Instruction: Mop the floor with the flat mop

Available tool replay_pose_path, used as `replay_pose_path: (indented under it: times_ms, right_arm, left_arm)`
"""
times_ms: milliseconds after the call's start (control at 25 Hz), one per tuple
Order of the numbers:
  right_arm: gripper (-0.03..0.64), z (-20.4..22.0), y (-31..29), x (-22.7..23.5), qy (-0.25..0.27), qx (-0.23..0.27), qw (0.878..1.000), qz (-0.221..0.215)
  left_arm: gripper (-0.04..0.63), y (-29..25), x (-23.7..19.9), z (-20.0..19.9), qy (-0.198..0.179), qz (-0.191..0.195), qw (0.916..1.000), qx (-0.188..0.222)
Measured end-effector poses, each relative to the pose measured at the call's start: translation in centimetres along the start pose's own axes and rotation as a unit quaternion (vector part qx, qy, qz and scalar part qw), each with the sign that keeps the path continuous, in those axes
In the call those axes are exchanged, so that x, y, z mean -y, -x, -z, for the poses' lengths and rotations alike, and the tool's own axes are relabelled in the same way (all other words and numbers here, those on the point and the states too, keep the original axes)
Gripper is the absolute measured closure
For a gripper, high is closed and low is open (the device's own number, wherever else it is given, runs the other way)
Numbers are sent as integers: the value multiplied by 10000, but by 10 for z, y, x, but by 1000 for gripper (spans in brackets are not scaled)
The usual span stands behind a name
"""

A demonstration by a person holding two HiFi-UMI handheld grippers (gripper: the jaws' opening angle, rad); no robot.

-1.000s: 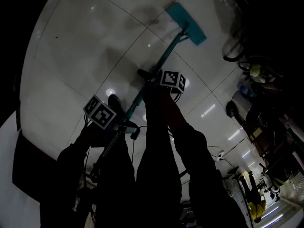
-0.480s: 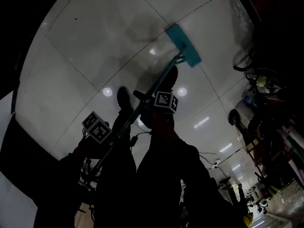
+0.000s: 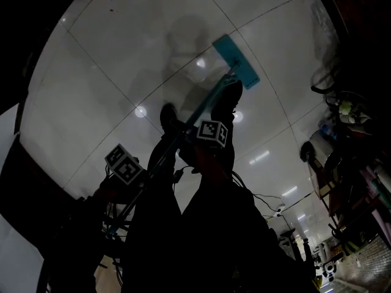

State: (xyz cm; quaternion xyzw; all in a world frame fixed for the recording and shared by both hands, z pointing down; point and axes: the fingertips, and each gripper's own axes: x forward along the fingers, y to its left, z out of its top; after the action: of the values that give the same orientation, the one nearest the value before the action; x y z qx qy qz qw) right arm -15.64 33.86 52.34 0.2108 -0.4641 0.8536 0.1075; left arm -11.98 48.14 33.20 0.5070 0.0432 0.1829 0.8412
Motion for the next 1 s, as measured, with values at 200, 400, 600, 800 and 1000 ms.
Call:
replay_pose_path:
  times_ms: [200,400,600,800,1000]
  right_arm:
    - [473,-14,2,-2,-69,93,9999,-53]
    - [474,-40,16,-9,-113,220,9996,-104]
    - [474,-83,40,-18,-86,265,9995,-119]
    - [474,-137,69,-27,-45,372,9992,-101]
    - [472,-204,107,-34,146,503,9985,-141]
  left_arm:
    - [520,-2,0,-12,-39,-11,10000,-21]
    - [520,-7,15,-38,-25,31,10000,-32]
    - [520,-18,37,-79,-70,7,10000,-58]
    - [520,-35,62,-131,-112,-7,9999,-103]
    - [522,-61,82,-191,-187,-111,9996,-183]
